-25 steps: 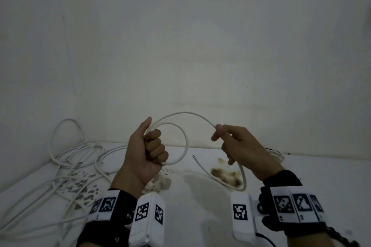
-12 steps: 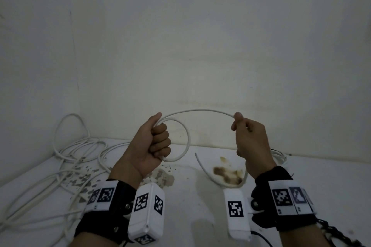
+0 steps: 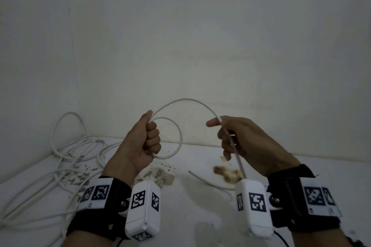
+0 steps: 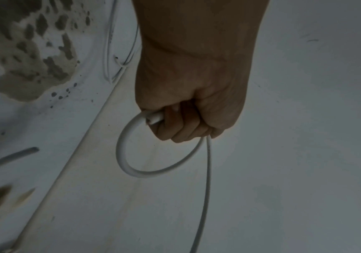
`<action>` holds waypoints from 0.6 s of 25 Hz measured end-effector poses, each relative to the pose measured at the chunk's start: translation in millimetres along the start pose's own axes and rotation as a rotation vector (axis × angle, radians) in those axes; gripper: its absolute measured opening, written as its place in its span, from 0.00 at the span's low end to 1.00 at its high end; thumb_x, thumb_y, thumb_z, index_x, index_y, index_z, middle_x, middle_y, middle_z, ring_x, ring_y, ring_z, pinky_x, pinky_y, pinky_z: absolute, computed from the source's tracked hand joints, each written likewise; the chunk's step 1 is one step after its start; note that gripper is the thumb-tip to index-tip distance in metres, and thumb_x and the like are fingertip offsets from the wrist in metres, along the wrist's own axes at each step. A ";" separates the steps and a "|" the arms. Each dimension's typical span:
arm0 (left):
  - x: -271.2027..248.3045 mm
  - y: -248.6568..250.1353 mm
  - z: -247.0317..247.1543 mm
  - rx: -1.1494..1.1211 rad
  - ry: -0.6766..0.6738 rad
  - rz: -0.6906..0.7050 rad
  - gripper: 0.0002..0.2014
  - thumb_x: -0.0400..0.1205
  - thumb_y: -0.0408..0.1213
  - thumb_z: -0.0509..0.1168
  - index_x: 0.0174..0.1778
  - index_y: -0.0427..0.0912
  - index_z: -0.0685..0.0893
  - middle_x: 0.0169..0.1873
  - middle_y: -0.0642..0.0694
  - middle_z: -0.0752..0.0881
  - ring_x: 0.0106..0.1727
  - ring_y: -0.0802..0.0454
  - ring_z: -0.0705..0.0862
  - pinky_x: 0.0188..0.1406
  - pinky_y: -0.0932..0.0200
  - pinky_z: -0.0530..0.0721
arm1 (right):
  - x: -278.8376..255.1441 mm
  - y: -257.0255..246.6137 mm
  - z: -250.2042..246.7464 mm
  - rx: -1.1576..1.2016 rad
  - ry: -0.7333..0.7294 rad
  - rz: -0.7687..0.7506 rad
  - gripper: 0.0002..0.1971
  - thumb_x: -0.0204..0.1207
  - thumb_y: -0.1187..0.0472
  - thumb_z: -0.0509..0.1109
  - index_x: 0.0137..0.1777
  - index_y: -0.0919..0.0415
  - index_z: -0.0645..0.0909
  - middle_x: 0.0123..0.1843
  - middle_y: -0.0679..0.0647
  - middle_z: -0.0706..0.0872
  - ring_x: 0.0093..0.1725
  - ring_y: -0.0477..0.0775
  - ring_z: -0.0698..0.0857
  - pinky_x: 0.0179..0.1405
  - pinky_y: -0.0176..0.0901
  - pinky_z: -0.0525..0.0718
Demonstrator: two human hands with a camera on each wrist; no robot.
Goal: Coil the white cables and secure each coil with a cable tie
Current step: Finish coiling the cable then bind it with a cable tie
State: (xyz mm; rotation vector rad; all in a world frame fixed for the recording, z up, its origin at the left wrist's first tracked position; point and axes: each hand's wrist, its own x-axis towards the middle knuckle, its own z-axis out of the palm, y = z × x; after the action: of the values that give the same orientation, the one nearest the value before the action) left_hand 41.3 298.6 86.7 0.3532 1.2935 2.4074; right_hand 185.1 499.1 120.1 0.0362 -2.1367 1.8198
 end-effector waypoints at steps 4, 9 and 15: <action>-9.3 -9.2 21.6 0.021 -0.093 -0.066 0.29 0.86 0.54 0.59 0.18 0.52 0.61 0.14 0.55 0.56 0.10 0.60 0.54 0.08 0.70 0.51 | -2.8 3.6 29.1 -0.303 -0.030 -0.083 0.06 0.80 0.61 0.74 0.53 0.56 0.92 0.45 0.51 0.91 0.34 0.54 0.88 0.37 0.51 0.89; -20.2 -30.6 41.6 0.067 -0.179 -0.152 0.29 0.86 0.50 0.59 0.19 0.51 0.59 0.13 0.54 0.55 0.10 0.60 0.53 0.11 0.70 0.48 | 16.1 25.4 50.5 -0.540 0.397 -0.258 0.24 0.66 0.53 0.85 0.56 0.44 0.75 0.48 0.47 0.80 0.41 0.47 0.80 0.37 0.36 0.76; -27.8 -28.4 51.2 0.012 -0.279 -0.166 0.28 0.81 0.50 0.62 0.18 0.51 0.57 0.16 0.53 0.50 0.17 0.56 0.46 0.13 0.69 0.47 | 13.3 44.1 32.9 -0.432 0.288 -0.166 0.10 0.73 0.65 0.78 0.43 0.57 0.78 0.38 0.54 0.86 0.27 0.54 0.85 0.22 0.41 0.82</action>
State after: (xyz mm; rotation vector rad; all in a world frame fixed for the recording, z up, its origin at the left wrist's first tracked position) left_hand 92.4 338.5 89.6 0.5412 1.1630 2.1254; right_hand 154.7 477.9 77.3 -0.1388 -2.1913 1.1646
